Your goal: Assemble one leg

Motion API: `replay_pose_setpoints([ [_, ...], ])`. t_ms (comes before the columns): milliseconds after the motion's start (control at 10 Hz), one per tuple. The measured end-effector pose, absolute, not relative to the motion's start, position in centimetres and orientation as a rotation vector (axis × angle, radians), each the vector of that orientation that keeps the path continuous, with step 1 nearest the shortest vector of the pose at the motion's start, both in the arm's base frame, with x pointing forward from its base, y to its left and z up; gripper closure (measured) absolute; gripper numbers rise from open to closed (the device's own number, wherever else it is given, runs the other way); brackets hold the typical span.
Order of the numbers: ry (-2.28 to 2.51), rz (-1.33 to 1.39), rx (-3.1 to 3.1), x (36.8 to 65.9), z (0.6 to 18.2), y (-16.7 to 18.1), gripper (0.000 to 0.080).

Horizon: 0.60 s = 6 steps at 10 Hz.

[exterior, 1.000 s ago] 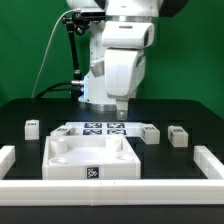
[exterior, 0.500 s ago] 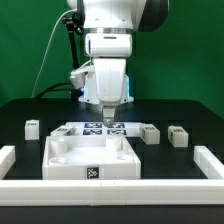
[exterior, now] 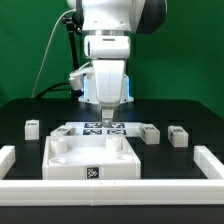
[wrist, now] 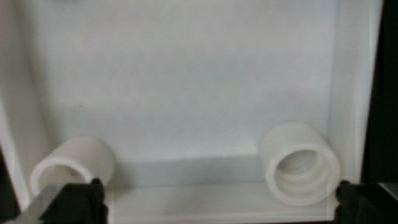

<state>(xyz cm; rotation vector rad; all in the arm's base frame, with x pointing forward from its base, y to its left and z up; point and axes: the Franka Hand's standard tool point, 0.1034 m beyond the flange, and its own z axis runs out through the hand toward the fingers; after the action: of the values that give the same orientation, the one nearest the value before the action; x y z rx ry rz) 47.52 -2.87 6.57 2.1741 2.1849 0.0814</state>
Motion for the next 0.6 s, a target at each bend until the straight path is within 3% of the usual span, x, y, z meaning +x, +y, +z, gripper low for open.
replay_pose_setpoints([
  [200,2.164,0.054,2.223,45.5,5.1,-3.5,0.015],
  [600,2.185,0.003,2.268,44.2,2.0,-4.7,0.015],
])
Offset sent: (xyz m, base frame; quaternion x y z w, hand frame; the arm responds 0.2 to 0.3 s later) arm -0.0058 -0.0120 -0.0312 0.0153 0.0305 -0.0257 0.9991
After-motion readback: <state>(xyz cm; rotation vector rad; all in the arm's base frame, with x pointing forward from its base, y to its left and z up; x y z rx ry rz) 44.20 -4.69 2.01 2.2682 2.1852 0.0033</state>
